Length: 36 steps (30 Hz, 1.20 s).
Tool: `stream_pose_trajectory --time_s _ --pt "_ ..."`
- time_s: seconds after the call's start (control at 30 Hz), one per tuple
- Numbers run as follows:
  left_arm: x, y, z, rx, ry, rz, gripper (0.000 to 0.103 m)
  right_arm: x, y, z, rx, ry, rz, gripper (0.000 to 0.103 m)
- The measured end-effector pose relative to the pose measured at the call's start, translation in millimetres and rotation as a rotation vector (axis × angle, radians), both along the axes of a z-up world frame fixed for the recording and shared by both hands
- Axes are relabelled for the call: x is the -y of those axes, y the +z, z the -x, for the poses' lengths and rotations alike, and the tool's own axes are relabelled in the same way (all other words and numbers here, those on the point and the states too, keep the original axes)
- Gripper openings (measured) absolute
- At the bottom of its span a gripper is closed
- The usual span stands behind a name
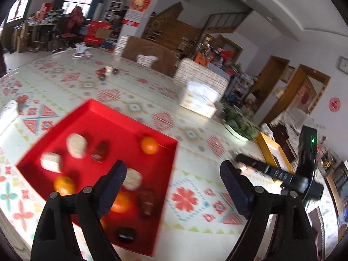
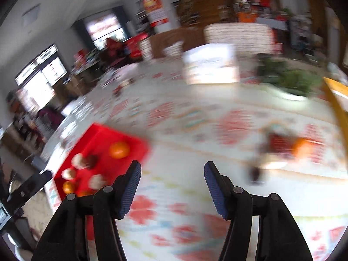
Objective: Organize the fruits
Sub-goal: 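Grasp an orange with right tool while left tool grasps a dark plum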
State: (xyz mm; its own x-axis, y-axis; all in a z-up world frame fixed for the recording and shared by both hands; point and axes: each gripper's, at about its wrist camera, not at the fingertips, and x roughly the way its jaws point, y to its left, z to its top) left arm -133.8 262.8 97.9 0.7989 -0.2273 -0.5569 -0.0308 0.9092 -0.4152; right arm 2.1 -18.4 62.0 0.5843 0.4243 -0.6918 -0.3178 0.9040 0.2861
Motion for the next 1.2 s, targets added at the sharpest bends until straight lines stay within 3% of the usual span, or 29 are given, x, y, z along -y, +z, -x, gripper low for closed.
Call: stream_pose_trajectory --time_s 0.13,0.3,0.5,0.77,0.87,1.07,1.2 --pt "29 -9 -7 -0.021 -0.050 0.004 0.088 83 4 -4 -0.009 -0.170 0.015 0.065" --pt "54 -21 -16 -0.070 -0.087 0.007 0.088 136 -9 -17 -0.044 -0.270 0.024 0.065" --pt "65 -20 -16 -0.076 -0.088 -0.026 0.088 140 -26 -49 -0.073 -0.292 0.029 0.065" --pt "70 -25 -23 -0.102 -0.089 -0.058 0.088 117 -54 -95 -0.106 -0.298 0.137 0.063" --pt "75 -24 -27 -0.104 -0.101 -0.073 0.088 117 -57 -97 -0.097 -0.305 0.122 0.050" --pt "96 -26 -35 -0.114 -0.171 -0.094 0.088 133 -64 -101 -0.147 -0.305 0.018 0.049" --pt "102 -32 -38 -0.129 -0.185 -0.092 0.088 142 -71 -91 -0.173 -0.295 -0.040 0.042"
